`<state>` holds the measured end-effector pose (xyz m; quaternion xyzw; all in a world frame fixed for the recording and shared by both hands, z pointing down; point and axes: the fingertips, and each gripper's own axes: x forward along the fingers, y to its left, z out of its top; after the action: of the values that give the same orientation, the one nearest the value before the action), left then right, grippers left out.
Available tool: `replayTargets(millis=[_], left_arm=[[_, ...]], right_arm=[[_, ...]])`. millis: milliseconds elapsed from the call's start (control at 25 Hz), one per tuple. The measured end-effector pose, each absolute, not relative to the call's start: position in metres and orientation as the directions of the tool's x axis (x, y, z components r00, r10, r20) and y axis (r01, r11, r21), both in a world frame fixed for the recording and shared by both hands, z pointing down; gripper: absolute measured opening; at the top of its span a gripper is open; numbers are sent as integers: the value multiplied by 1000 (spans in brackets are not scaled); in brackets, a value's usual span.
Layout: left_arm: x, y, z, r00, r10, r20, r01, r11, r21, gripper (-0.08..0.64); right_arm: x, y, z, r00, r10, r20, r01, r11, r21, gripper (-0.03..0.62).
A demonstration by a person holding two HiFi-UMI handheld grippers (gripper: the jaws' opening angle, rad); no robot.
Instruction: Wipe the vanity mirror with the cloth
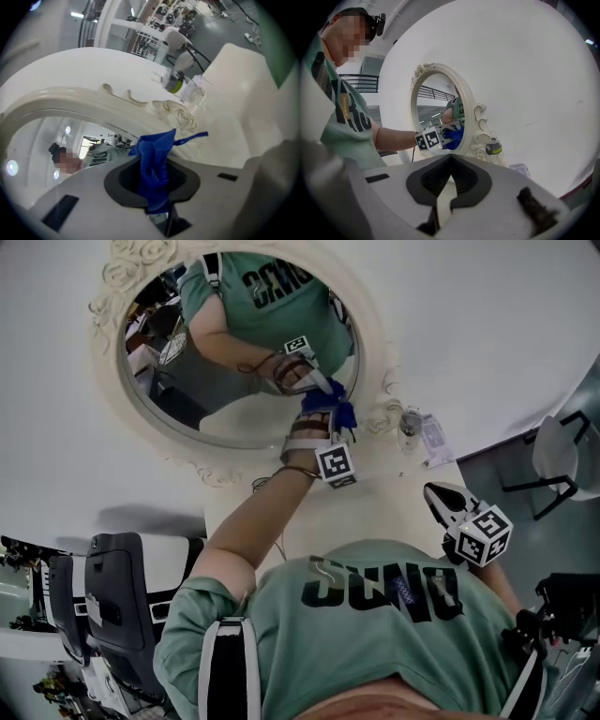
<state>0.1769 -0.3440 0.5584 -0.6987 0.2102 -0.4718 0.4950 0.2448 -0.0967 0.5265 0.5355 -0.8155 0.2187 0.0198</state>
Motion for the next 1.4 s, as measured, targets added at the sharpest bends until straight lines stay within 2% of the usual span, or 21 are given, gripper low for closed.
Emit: replayTargets(millis=[120,280,400,480,640,880,1000,1160,1280,1400], left_arm=[[174,-342,473,533,-785,315,-13,-379,-925,78],[162,-346,304,578,-815,50,-255,-238,-937,78],[151,-359,206,529,-841,-110,-341,-93,-935,78],[144,-370,161,476,-863,-170,-371,-22,-928,78],[138,-379,123,385,-906,-178,-405,8,-914,80],[153,-382,143,339,-909,-242,-467,61,-882,78],[186,-378,182,373,-900,-225,-398,63,-915,77],[234,-365,277,473,-870,-138,-193,50,-980,66],[243,-357,382,513,-858,-5,123,79,-989,64],[212,-355,507,487,-860,156,450,94,-888,66]], right_arm=[[249,-96,526,-418,-873,253,-885,329,-329,8],[247,-90,515,-410,-883,230,-888,329,-321,8],[250,-92,512,-405,-890,209,-889,331,-316,8],[254,-94,510,-399,-895,197,-891,328,-314,8],[261,-84,501,-383,-905,188,-895,312,-320,8],[265,-90,515,-392,-897,207,-888,310,-339,8],[262,-94,523,-400,-889,223,-885,311,-347,8],[260,-89,530,-400,-881,253,-883,297,-363,8],[261,-83,535,-396,-877,271,-884,284,-373,8],[261,-81,540,-396,-873,285,-882,275,-383,8]])
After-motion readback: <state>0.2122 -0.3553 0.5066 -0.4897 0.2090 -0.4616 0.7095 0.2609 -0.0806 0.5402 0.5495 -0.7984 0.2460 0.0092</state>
